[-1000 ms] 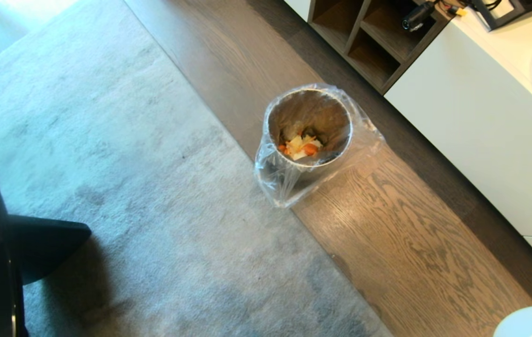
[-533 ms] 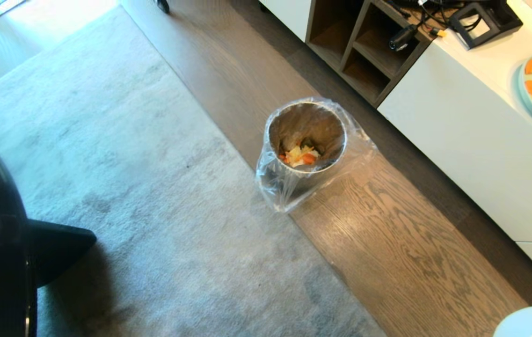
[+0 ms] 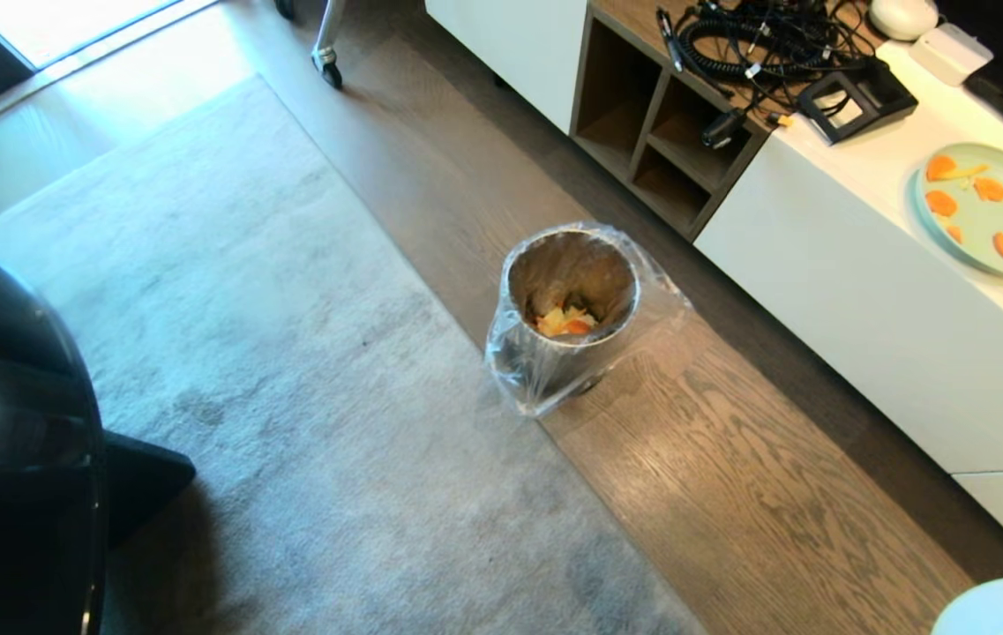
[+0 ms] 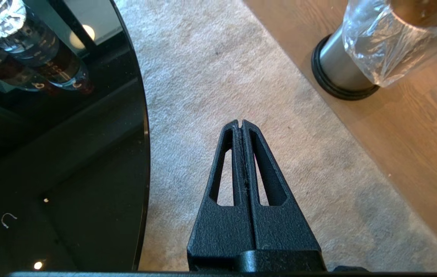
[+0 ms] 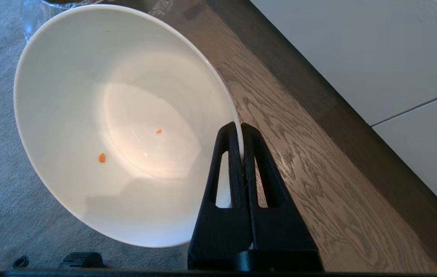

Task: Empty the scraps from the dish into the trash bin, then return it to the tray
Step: Put the bowl back to the table

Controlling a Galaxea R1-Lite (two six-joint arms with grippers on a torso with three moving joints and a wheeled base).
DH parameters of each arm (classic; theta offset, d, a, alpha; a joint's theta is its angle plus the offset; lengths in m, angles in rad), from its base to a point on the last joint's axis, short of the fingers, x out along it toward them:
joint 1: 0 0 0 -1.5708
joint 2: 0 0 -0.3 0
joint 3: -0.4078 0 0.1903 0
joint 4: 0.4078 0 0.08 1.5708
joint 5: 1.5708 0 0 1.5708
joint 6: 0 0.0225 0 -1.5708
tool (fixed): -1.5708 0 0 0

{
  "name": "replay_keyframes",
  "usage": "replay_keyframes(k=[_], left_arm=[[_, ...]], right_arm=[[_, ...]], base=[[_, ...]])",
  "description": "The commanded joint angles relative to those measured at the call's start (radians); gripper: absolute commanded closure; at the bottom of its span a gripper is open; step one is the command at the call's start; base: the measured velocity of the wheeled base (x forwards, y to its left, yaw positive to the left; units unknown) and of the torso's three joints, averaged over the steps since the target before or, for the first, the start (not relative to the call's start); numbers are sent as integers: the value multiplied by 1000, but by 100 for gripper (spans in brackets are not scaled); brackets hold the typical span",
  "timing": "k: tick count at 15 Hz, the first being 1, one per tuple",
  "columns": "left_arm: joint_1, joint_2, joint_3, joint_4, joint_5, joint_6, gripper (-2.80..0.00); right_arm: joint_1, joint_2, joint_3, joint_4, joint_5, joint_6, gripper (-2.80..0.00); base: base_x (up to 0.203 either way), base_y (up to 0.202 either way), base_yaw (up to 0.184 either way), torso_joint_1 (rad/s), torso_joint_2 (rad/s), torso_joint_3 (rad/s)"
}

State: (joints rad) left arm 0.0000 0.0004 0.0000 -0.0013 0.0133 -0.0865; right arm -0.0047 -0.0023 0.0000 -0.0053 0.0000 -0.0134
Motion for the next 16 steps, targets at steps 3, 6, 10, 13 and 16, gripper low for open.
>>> replay_keyframes(k=[3, 6, 10, 13, 16], left_arm=[[0, 0, 0, 0, 1, -1, 0], [0, 0, 0, -2, 1, -1, 0], [0, 0, 0, 0, 1, -1, 0], [0, 0, 0, 0, 1, -1, 0], [0, 0, 0, 0, 1, -1, 0]], right_arm=[[0, 2, 0, -1, 0, 0, 0], [-1, 2, 0, -1, 0, 0, 0], [0, 2, 0, -1, 0, 0, 0], [0, 2, 0, -1, 0, 0, 0], [0, 2, 0, -1, 0, 0, 0]], base=[[0, 0, 0, 0, 1, 210], [0, 0, 0, 1, -1, 206], [0, 0, 0, 3, 3, 205], [0, 0, 0, 3, 3, 198], [0, 0, 0, 2, 1, 202]])
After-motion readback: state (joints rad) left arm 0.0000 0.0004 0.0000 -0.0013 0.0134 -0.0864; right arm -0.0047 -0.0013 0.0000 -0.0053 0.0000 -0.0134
